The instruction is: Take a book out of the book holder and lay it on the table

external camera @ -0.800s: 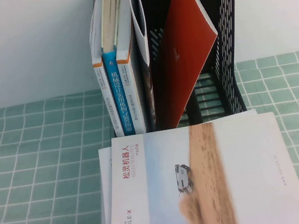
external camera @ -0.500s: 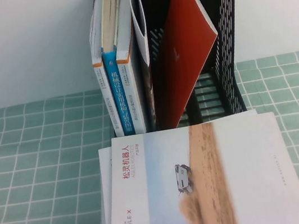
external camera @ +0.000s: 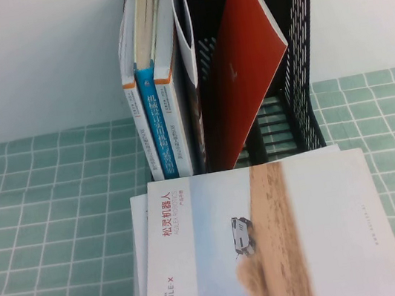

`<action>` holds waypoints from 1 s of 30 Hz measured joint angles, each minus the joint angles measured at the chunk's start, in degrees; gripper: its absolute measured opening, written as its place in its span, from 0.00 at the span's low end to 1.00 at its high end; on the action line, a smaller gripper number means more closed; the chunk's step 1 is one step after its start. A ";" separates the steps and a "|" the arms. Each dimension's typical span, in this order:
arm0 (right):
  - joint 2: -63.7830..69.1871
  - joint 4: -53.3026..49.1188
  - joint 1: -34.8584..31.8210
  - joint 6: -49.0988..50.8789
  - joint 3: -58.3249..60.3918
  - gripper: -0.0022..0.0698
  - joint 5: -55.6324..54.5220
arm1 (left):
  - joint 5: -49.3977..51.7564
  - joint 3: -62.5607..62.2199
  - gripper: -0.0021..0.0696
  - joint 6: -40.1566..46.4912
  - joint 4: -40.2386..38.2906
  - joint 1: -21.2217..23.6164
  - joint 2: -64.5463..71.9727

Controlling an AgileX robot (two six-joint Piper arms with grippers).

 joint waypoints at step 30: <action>0.00 0.00 0.00 0.00 0.00 0.03 0.00 | -6.94 0.15 0.03 0.55 -1.14 0.00 0.00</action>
